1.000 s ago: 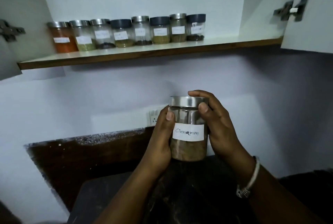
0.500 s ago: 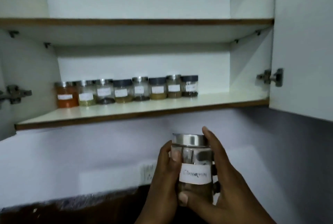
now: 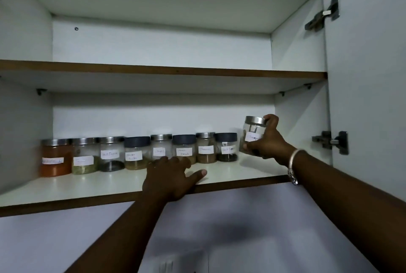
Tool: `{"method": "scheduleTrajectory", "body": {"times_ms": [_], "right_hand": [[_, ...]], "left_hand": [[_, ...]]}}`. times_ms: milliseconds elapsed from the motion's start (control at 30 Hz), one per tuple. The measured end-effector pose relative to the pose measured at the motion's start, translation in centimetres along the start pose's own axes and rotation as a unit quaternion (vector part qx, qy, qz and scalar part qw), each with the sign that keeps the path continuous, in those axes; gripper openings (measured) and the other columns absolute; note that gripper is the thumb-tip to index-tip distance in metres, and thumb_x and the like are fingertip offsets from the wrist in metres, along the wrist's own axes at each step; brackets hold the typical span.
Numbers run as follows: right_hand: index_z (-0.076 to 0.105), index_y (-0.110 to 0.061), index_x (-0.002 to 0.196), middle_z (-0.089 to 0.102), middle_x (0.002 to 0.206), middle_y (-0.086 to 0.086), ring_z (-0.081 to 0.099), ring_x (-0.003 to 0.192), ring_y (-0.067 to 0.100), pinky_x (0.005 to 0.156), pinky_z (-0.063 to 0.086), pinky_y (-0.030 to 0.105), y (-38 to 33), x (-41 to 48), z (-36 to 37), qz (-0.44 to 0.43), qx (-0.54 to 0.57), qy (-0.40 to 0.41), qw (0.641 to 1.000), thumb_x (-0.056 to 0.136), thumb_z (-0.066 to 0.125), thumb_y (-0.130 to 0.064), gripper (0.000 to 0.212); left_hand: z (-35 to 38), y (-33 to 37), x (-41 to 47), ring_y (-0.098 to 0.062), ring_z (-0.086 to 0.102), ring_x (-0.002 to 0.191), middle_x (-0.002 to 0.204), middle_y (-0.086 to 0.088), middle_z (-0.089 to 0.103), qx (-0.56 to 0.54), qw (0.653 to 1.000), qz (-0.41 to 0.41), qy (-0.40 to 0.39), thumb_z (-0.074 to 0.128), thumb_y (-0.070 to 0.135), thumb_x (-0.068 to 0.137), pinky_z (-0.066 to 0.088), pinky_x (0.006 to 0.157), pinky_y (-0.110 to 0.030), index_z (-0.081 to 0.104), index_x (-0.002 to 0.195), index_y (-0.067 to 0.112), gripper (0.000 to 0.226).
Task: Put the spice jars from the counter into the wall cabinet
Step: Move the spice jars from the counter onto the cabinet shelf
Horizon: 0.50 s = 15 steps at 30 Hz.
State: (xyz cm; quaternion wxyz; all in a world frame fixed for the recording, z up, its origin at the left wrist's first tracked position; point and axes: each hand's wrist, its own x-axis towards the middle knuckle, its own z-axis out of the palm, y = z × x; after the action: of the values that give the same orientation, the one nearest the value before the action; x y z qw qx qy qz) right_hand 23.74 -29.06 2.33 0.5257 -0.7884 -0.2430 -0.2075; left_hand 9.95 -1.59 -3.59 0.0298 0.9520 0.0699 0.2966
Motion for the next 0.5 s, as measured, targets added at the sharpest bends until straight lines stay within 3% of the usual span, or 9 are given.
{"method": "scheduleTrajectory", "body": {"times_ms": [133, 233, 400, 500], "right_hand": [[0.016, -0.025, 0.13, 0.052, 0.124, 0.022, 0.064, 0.102, 0.038, 0.08, 0.062, 0.05, 3.9, 5.3, 1.8, 0.043, -0.105, -0.017, 0.993, 0.067, 0.089, 0.001, 0.1], [0.017, -0.02, 0.132, 0.058, 0.114, 0.023, 0.063, 0.086, 0.035, 0.072, 0.061, 0.047, 5.6, 7.4, 3.4, 0.055, -0.133, -0.019, 0.989, 0.067, 0.089, 0.001, 0.099], [0.015, -0.015, 0.136, 0.055, 0.102, 0.009, 0.06, 0.081, 0.023, 0.061, 0.05, 0.03, 7.8, 9.6, 4.9, 0.052, -0.143, -0.018, 0.988, 0.067, 0.089, 0.002, 0.103], [0.012, -0.01, 0.14, 0.051, 0.105, 0.007, 0.059, 0.092, 0.026, 0.076, 0.05, 0.036, 8.6, 10.8, 5.0, 0.042, -0.151, -0.034, 0.987, 0.069, 0.089, 0.002, 0.106]], "left_hand": [[0.8, -0.7, 0.9, -0.028, 0.047, 0.136, 0.146, 0.005, 0.056, -0.019, 0.998, -0.032, -0.043, 0.018, 0.097, 0.072, 0.041, 0.105, -0.059, 0.052, 0.134, 0.044, 0.088], [0.8, -0.6, 1.0, -0.028, 0.043, 0.138, 0.149, 0.004, 0.052, -0.031, 0.997, -0.037, -0.061, 0.022, 0.095, 0.075, 0.041, 0.105, -0.059, 0.049, 0.137, 0.045, 0.085], [0.4, -0.4, 1.0, -0.029, 0.045, 0.138, 0.147, 0.001, 0.053, -0.04, 0.995, -0.041, -0.083, 0.031, 0.089, 0.08, 0.042, 0.106, -0.059, 0.048, 0.139, 0.041, 0.079], [0.1, 0.0, 1.0, -0.033, 0.046, 0.135, 0.143, -0.005, 0.055, -0.03, 0.994, -0.036, -0.095, 0.032, 0.084, 0.082, 0.041, 0.106, -0.062, 0.051, 0.136, 0.037, 0.074]]}}
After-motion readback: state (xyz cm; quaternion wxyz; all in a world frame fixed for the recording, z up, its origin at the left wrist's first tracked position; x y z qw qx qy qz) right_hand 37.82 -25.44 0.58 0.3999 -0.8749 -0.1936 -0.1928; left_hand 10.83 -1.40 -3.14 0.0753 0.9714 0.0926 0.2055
